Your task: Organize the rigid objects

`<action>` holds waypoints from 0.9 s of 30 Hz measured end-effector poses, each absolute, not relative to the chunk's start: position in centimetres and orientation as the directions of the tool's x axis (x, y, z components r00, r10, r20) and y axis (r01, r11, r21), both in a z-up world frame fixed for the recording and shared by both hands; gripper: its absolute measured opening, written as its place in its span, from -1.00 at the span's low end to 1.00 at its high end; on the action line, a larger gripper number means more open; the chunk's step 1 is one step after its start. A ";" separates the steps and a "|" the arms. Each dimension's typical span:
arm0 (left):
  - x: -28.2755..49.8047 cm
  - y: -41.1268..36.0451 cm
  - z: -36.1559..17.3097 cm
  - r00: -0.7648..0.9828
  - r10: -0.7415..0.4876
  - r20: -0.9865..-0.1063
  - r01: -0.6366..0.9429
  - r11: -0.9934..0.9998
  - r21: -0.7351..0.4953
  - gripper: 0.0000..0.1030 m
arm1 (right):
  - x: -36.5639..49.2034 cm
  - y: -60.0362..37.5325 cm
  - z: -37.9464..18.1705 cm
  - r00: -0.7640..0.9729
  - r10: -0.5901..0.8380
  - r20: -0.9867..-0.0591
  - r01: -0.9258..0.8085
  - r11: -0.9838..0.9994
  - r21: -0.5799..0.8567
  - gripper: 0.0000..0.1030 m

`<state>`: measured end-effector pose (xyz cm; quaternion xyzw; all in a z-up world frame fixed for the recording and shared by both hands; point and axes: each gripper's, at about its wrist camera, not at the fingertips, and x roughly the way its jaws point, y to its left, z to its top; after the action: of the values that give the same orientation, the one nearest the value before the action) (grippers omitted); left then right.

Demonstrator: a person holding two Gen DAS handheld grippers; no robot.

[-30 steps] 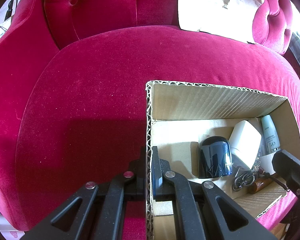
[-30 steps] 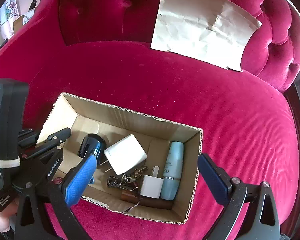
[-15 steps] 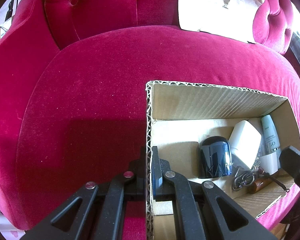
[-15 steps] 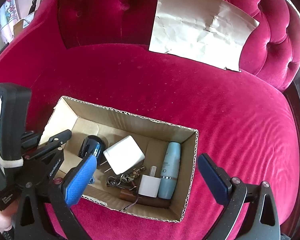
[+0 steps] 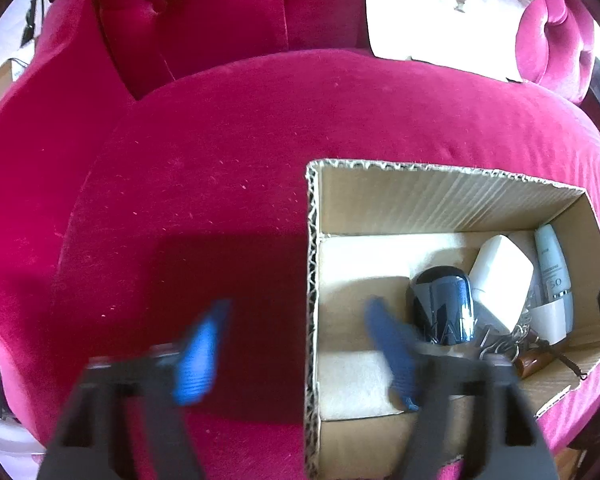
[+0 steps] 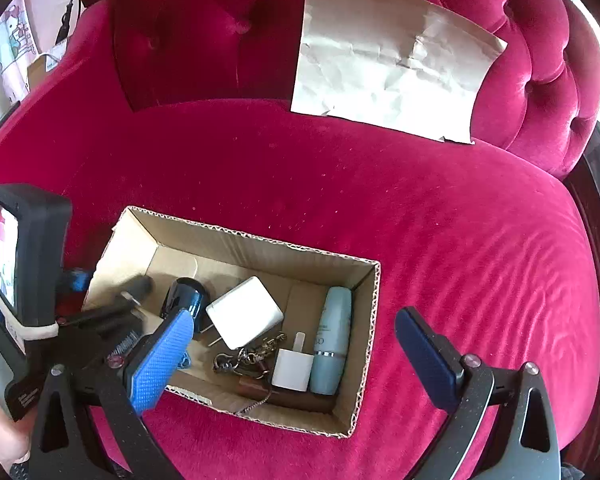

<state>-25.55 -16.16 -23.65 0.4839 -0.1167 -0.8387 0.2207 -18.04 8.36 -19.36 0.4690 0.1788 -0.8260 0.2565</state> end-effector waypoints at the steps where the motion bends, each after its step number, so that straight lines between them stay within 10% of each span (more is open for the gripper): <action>1: -25.4 -16.0 -23.5 -0.444 -0.487 -0.752 0.251 -0.873 0.417 0.80 | -18.0 8.5 -19.2 -0.430 -0.258 -0.865 0.590 -0.806 -0.053 0.99; 27: -19.0 -8.4 -17.7 -0.519 -0.491 -0.700 0.263 -0.870 0.416 1.00 | -13.7 13.4 -12.6 -0.467 -0.301 -0.831 0.559 -0.829 -0.014 1.00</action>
<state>-19.03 -8.38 -17.69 0.4390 -0.1298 -0.8617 0.2190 -13.72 13.37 -12.62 0.4489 0.1437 -0.8444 0.2546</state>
